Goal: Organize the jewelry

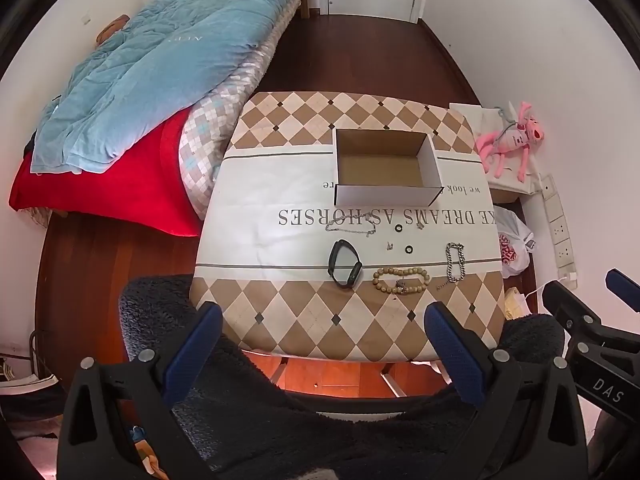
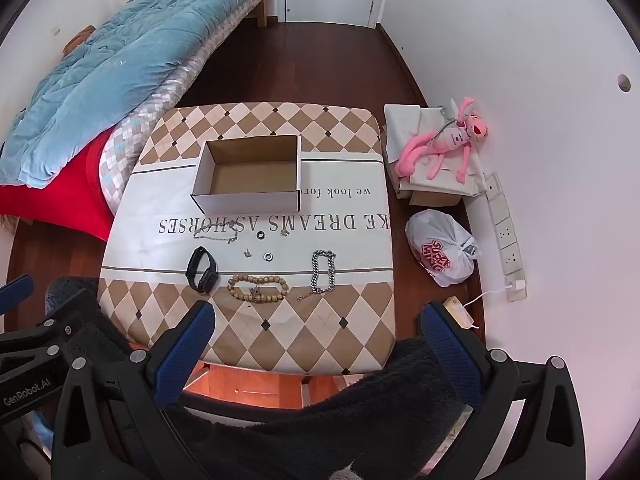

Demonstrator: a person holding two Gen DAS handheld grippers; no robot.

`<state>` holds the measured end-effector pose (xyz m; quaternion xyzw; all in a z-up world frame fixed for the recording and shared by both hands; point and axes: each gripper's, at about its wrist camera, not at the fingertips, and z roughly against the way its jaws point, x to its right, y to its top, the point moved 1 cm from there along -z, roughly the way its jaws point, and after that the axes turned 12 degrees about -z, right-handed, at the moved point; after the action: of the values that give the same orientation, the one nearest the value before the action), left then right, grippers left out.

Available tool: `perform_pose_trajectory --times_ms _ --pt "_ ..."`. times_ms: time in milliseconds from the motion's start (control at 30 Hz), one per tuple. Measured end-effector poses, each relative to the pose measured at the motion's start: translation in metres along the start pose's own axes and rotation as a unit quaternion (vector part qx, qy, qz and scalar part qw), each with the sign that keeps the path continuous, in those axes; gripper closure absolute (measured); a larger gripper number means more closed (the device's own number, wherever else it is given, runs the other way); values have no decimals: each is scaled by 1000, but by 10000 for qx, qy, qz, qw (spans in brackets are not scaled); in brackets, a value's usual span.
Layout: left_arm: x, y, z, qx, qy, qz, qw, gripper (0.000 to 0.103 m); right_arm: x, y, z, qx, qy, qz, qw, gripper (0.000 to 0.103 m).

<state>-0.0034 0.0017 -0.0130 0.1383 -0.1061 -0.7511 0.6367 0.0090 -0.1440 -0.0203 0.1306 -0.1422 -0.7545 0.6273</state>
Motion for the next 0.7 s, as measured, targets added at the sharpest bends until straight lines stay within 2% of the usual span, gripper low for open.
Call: perform_pose_trajectory --times_ms 700 --pt "0 1 -4 -43 -4 3 10000 0 -2 3 1 16 -45 65 10000 0"
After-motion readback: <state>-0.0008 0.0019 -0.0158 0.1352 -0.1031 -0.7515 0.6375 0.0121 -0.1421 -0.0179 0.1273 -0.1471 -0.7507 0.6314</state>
